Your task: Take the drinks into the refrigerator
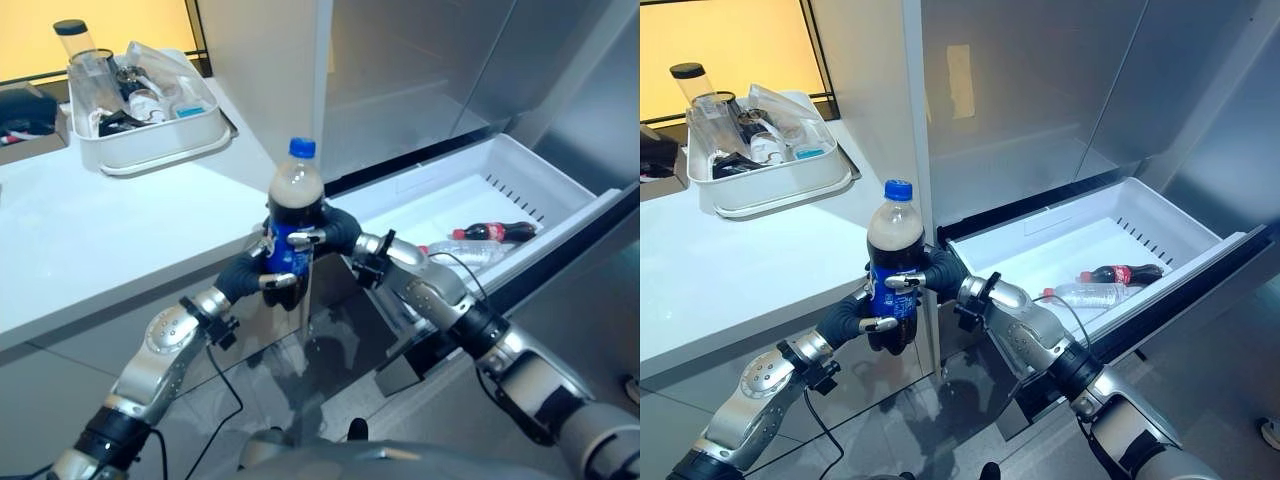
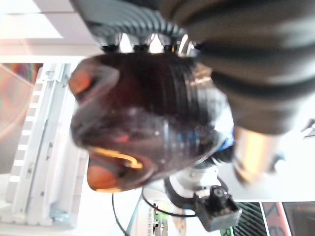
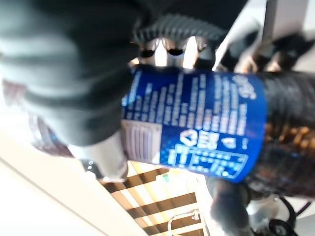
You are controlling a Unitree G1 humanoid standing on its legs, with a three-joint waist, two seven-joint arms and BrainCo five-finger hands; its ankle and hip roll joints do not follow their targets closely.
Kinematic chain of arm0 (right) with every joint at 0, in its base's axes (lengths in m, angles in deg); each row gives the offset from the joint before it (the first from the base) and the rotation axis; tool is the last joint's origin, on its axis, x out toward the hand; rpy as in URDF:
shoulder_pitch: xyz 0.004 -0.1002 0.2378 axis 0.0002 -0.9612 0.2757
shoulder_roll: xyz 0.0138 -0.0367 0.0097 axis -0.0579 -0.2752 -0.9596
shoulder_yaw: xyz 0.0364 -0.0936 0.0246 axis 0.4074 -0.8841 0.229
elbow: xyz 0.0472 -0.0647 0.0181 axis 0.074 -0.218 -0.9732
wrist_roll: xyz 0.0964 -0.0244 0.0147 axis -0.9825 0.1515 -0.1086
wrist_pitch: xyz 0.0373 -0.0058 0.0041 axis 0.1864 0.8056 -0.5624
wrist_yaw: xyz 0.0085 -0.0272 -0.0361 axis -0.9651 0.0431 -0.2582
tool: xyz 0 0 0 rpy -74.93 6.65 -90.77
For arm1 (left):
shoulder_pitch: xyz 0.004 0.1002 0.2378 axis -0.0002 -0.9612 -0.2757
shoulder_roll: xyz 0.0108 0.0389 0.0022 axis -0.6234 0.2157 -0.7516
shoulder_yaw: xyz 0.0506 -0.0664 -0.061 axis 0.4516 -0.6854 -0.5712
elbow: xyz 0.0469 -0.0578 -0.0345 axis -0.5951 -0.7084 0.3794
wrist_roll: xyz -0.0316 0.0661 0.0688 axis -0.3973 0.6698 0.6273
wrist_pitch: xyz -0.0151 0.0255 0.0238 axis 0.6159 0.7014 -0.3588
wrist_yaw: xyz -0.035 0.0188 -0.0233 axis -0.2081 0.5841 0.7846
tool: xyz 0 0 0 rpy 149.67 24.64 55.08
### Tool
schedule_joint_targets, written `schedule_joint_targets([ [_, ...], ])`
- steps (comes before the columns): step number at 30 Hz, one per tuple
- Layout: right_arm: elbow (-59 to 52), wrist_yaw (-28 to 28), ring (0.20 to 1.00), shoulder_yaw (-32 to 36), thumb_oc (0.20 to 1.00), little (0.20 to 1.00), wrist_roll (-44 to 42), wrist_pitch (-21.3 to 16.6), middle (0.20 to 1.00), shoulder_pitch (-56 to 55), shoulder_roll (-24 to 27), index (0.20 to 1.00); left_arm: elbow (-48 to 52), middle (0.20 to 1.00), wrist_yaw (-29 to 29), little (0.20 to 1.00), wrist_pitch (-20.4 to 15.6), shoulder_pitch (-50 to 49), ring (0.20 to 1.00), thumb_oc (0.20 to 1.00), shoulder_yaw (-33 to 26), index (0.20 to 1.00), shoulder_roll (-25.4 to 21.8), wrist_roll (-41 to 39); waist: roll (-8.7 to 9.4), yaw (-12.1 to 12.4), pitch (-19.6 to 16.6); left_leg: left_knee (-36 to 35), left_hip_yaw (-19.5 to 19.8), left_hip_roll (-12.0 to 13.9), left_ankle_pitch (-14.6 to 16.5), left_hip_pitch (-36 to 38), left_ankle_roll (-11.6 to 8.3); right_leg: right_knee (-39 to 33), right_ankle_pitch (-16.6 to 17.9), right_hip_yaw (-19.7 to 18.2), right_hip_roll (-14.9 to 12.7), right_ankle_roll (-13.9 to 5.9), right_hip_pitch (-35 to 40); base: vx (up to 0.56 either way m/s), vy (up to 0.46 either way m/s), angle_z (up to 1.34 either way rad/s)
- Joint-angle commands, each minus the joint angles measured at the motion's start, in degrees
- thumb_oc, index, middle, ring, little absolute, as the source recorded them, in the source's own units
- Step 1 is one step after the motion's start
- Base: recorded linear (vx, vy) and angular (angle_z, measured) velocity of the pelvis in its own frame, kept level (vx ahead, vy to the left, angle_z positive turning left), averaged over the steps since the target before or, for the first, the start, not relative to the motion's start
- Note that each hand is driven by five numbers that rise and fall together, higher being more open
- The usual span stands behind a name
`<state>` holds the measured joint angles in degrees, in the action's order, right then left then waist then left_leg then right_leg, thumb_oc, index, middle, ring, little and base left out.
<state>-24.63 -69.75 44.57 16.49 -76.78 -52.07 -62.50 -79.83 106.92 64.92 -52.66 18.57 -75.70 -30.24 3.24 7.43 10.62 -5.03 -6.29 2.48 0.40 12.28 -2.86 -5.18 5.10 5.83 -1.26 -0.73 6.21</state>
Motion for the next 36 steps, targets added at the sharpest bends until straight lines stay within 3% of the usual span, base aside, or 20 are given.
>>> schedule_joint_targets([
  [1,-5.4,-0.1,0.2,3.1,0.2,0.2,-4.0,-7.1,0.2,6.6,-2.8,0.2,4.3,1.0,1.1,1.0,-1.3,3.7,1.0,1.0,2.2,1.0,-0.7,-4.0,0.38,1.1,-1.5,0.0,1.5,-1.0,3.5,-0.2,1.14,4.2,-2.5,1.8,-2.8,-5.02,0.7,0.0,0.0,0.0],
  [21,-3.1,2.8,0.2,11.0,0.2,0.2,-4.4,-10.5,0.2,5.6,2.7,0.2,4.2,1.0,2.6,1.0,-0.4,0.3,1.0,1.0,1.1,1.0,-2.3,-6.1,0.2,0.7,-1.7,0.0,1.3,-1.1,3.6,-0.2,1.27,4.3,-2.4,1.6,-2.9,-5.2,0.6,0.0,0.0,0.0],
  [36,-3.4,2.9,0.2,12.4,0.2,0.2,-4.9,-10.7,0.2,6.9,5.1,0.2,4.1,1.0,2.9,1.0,-0.3,-0.1,1.0,1.0,0.4,1.0,-2.4,-6.5,0.42,0.8,-1.6,0.0,1.3,-1.0,3.8,0.0,1.25,4.3,-2.5,1.6,-2.7,-5.22,0.5,0.0,0.0,0.0],
])
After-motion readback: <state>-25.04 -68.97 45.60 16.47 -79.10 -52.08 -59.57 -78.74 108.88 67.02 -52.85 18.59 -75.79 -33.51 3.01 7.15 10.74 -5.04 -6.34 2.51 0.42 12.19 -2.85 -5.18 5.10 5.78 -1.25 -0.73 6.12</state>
